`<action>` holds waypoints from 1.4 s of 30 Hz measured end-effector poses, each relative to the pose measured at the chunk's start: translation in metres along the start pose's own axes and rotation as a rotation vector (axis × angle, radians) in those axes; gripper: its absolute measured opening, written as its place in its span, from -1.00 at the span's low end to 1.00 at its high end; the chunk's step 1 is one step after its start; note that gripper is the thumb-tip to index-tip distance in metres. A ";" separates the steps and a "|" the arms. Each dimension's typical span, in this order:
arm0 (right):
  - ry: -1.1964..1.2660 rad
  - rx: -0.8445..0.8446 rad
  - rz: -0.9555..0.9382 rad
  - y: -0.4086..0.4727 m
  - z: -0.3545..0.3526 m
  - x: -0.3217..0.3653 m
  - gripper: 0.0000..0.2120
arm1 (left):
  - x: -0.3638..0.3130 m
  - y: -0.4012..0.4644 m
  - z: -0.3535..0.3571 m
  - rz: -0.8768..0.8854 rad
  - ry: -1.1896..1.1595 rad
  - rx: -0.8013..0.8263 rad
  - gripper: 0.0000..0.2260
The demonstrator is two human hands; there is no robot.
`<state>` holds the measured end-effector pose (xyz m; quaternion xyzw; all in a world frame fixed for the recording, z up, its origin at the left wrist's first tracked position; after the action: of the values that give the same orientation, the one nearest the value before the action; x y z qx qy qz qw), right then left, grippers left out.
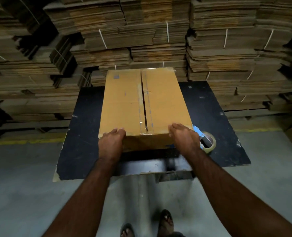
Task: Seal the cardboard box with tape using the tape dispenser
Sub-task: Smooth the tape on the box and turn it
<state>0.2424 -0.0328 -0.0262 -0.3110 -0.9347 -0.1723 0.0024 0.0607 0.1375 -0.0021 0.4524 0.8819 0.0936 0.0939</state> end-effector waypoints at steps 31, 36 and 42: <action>0.238 0.112 0.751 -0.068 0.049 -0.179 -0.67 | -0.109 -0.026 0.049 0.153 -0.106 0.198 -0.20; 0.782 -0.040 1.031 -0.096 0.019 -0.199 -0.90 | -0.108 -0.024 0.044 0.134 -0.122 0.207 -0.22; 1.250 -0.115 1.144 -0.137 -0.026 -0.159 -0.77 | -0.110 -0.028 0.040 0.097 -0.247 0.237 -0.22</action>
<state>0.2886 -0.2358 -0.0637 -0.5830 -0.4503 -0.3319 0.5893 0.1115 0.0347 -0.0390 0.5106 0.8455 -0.0630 0.1430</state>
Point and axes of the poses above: each hand's wrist, its own y-axis towards the middle knuckle, its own z-axis out of the palm, x = y × z, the point moved 9 cm from there along y, towards the middle knuckle, and after that the axes turned 13 degrees about -x, right-handed, at the moved point
